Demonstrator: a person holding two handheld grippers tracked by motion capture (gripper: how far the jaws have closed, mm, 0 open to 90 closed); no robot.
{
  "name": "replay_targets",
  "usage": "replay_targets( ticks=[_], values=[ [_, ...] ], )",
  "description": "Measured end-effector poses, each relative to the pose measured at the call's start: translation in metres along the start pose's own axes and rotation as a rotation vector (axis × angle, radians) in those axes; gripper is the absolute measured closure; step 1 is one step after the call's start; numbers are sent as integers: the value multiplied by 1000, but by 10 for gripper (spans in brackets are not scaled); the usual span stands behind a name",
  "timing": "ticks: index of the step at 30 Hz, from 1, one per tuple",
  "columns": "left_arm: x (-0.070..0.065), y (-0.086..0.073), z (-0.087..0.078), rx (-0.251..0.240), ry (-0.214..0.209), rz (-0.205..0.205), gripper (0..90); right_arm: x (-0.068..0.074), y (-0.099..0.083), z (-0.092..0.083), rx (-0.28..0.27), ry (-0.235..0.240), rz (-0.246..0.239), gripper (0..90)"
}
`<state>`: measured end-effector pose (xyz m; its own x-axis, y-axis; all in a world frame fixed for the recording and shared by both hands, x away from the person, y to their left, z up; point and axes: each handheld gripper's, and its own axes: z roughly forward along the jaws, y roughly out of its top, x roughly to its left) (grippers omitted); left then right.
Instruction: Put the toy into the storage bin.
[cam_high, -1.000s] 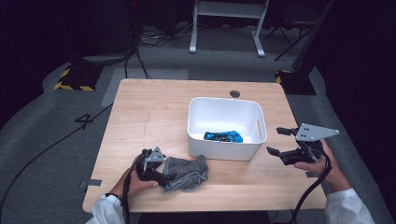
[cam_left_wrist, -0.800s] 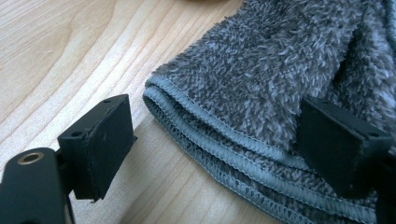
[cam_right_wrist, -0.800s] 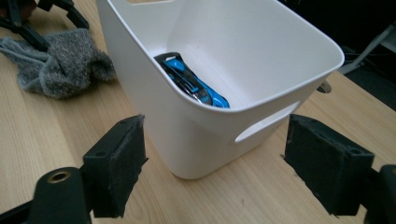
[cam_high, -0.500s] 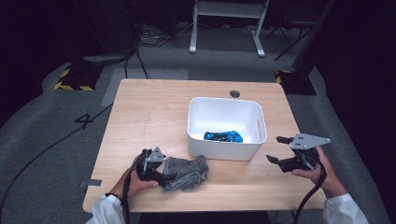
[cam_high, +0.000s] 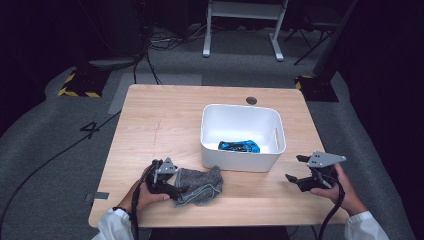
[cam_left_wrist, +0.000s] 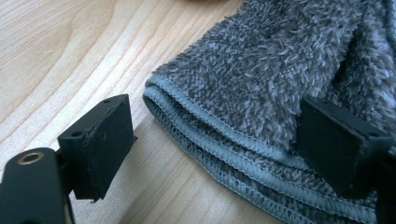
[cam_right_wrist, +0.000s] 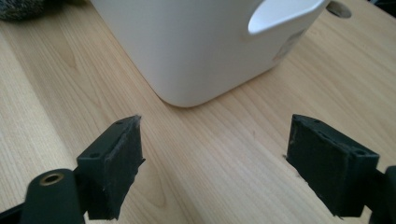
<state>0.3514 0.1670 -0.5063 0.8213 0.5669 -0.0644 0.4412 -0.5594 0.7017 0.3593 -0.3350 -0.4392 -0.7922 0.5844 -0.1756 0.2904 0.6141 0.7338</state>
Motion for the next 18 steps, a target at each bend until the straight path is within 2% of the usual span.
replay_targets(
  ticks=[5, 12, 16, 18],
  values=[
    [0, 0, 0, 0, 0, 0, 136, 1, -11, 5, 17, 5, 19, 181],
    [0, 0, 0, 1, 3, 2, 136, 4, -26, 12, 54, 4, 18, 177],
    [0, 0, 0, 1, 2, 1, 136, 5, -34, 14, 63, 2, 30, 176],
    [0, 0, 0, 1, 1, -1, 136, 5, -38, 15, 63, -1, 54, 175]
  ],
)
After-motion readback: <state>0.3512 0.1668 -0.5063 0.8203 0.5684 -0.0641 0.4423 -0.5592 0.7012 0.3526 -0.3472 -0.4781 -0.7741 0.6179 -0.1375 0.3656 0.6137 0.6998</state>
